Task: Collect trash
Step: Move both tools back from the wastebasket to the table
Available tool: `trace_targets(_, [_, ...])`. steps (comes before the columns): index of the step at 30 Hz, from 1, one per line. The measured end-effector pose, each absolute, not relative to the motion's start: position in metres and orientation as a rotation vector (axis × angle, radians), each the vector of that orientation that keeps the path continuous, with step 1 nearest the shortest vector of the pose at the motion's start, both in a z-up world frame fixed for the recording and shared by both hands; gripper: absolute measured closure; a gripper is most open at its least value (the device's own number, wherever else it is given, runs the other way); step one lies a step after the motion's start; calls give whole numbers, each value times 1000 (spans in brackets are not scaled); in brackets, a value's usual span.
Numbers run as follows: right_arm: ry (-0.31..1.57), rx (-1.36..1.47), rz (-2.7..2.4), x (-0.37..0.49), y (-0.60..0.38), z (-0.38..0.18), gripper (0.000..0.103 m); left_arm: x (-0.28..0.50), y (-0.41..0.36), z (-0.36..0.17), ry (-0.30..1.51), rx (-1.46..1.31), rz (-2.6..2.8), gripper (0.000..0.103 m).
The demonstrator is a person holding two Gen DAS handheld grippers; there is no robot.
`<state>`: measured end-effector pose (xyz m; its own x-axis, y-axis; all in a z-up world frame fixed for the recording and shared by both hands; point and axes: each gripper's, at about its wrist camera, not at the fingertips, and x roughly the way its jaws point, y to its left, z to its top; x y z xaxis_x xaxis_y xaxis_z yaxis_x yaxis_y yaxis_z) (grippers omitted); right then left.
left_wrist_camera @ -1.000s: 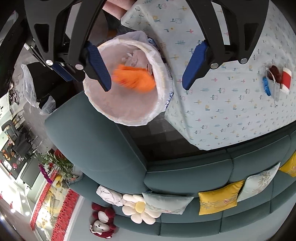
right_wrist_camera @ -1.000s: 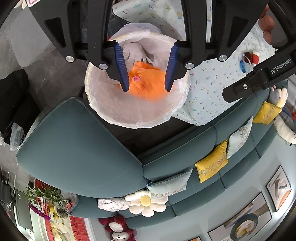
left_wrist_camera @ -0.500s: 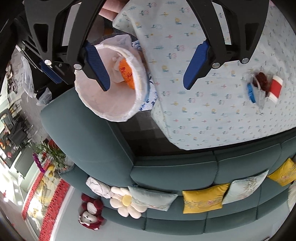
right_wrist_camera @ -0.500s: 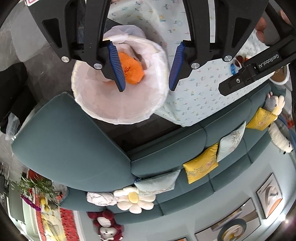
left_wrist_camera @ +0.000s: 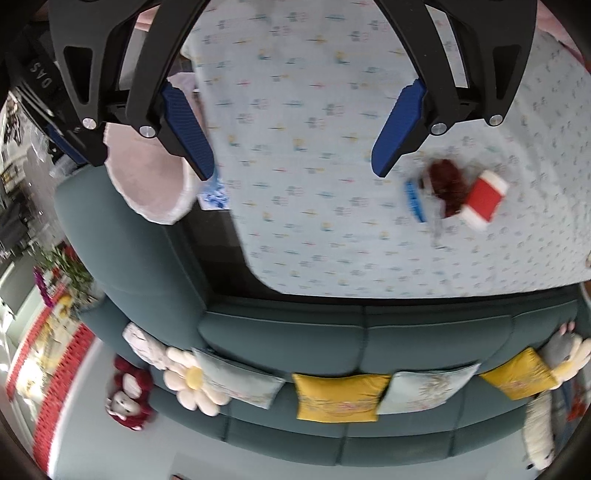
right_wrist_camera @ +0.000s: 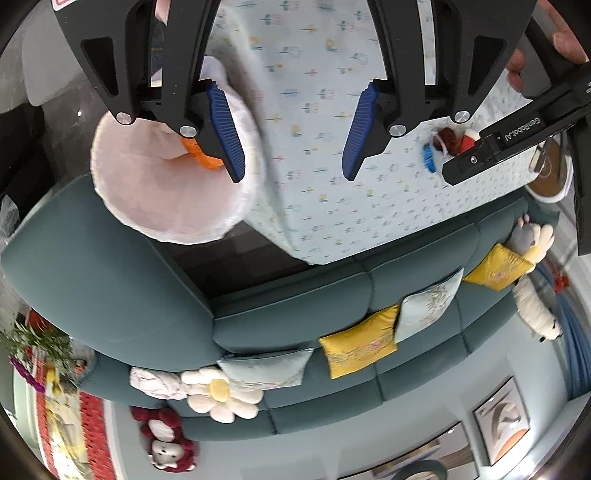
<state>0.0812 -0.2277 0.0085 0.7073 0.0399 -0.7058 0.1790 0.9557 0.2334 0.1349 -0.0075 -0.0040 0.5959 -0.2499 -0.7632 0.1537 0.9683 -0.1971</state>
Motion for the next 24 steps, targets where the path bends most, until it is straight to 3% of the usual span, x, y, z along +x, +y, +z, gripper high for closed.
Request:
trace_targets(10, [822, 239, 6, 98, -154, 7, 49, 142, 74, -9, 895, -150, -123, 18])
trace_targets(14, [836, 215, 47, 109, -121, 4, 49, 146, 103, -14, 897, -151, -80, 13])
trace_targets(24, [903, 141, 145, 137, -41, -24, 49, 170, 170, -53, 992, -119, 24, 10])
